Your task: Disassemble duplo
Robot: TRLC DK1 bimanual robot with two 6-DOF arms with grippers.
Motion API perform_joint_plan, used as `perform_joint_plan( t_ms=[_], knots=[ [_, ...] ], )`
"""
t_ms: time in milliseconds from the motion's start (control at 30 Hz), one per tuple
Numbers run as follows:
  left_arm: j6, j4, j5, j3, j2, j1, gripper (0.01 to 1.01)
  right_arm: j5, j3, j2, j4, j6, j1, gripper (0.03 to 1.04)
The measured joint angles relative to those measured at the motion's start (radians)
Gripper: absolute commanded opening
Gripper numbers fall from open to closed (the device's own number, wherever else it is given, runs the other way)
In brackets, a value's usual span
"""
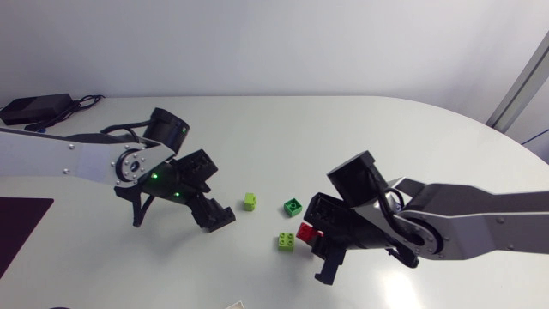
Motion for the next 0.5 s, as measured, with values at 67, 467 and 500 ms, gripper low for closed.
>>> perform_joint_plan(
  t_ms=[67,467,500],
  knots=[
    [0.0,-0.006,-0.002,0.0,-0.036,0.009,0.972,0.004,0.0,0.032,0.015,0.0,-0.002,0.2],
    [0.0,-0.143,-0.006,-0.084,-0.237,-0.119,0.975,0.051,0.031,0.175,0.069,0.0,-0.013,0.85],
    [0.0,-0.156,-0.006,-0.098,-0.252,-0.137,0.975,0.053,0.032,0.177,0.068,0.0,-0.013,0.99]
  ],
)
